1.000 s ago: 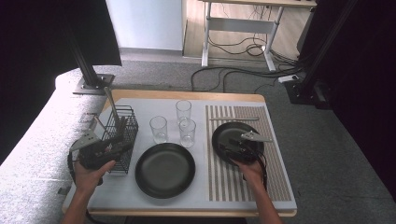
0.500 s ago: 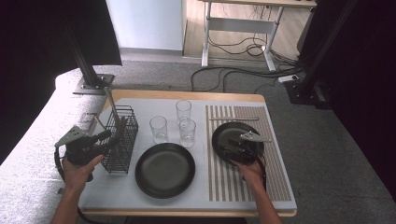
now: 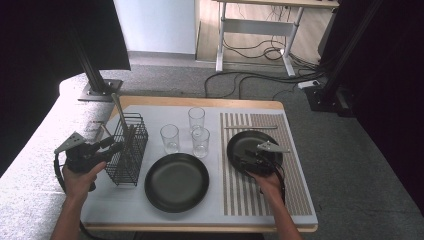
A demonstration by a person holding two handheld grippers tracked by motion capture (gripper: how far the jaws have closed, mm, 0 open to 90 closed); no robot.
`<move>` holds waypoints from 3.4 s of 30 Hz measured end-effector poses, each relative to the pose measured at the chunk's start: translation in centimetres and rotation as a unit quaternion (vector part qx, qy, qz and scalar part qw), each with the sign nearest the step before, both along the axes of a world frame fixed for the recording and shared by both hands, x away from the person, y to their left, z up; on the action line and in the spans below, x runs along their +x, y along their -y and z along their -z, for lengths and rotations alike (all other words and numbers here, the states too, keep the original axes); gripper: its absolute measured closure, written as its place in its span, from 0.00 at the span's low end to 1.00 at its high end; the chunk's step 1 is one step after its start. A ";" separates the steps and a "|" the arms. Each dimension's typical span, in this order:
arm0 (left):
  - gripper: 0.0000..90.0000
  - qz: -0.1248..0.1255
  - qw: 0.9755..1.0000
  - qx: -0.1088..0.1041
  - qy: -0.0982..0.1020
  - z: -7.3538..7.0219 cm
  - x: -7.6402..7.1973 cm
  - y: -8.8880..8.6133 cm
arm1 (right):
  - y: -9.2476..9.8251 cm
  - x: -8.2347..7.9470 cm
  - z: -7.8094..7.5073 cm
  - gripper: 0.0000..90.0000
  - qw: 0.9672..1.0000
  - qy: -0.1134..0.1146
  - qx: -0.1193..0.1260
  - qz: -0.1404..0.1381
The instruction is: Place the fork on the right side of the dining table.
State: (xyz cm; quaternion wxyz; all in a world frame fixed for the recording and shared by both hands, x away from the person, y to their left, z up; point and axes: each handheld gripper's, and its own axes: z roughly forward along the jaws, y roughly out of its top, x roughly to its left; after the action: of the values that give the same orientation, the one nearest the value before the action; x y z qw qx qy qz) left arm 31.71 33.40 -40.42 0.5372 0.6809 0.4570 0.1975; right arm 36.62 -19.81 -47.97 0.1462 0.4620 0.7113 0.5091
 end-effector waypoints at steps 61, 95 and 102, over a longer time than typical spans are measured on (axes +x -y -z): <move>0.75 -0.049 0.998 -0.005 -0.024 1.1 4.1 -3.4 | 0.2 -0.1 0.4 0.46 1.000 -0.005 -0.006 0.003; 0.87 -0.025 0.999 -0.038 -0.011 0.9 4.1 -3.6 | 0.6 -0.1 0.4 0.46 1.000 -0.002 -0.003 0.011; 0.88 -0.019 0.999 -0.038 -0.004 0.9 4.1 -3.6 | 0.6 -0.1 0.4 0.46 1.000 -0.001 -0.004 0.011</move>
State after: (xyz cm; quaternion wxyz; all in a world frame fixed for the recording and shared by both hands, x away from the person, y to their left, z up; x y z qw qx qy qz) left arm 35.79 36.96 -41.32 0.5571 0.6521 0.4789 0.1872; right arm 36.53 -20.42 -48.34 0.1527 0.4699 0.7082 0.5043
